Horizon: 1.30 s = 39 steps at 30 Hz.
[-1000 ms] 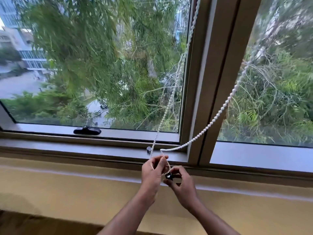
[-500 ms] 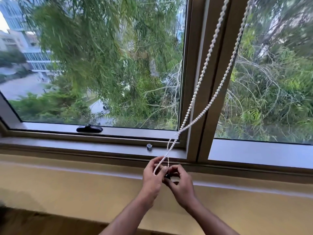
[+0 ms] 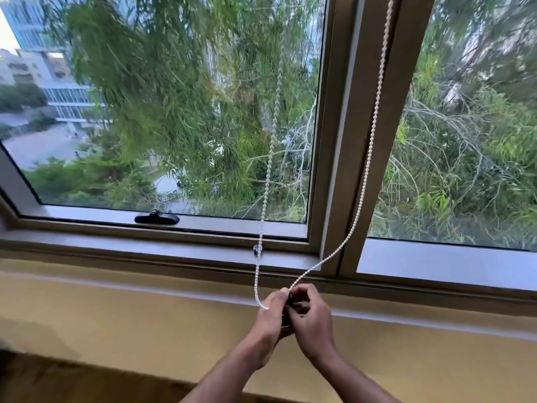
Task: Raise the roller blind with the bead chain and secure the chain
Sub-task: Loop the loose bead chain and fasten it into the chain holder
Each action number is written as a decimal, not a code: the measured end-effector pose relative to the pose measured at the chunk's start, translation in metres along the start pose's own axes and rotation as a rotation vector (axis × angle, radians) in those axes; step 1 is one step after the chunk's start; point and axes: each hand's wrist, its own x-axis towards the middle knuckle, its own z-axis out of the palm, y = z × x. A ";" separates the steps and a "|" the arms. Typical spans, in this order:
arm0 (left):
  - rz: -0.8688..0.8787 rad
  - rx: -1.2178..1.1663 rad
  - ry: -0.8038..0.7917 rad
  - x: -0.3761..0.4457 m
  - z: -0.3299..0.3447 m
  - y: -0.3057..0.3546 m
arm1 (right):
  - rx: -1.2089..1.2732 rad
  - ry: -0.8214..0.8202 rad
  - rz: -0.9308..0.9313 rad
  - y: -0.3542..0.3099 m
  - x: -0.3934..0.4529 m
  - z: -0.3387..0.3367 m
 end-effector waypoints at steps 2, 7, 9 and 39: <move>0.023 -0.016 -0.008 0.002 -0.002 0.000 | -0.039 0.025 0.010 -0.002 0.000 -0.002; 0.055 -0.065 0.015 0.002 -0.007 0.005 | -0.085 -0.046 -0.040 -0.008 0.004 -0.005; 0.056 -0.051 0.043 0.004 -0.009 0.008 | -0.061 -0.091 -0.036 -0.012 0.007 -0.007; 0.134 -0.012 0.012 -0.016 -0.069 0.051 | -0.838 -0.501 -0.347 -0.016 0.149 0.060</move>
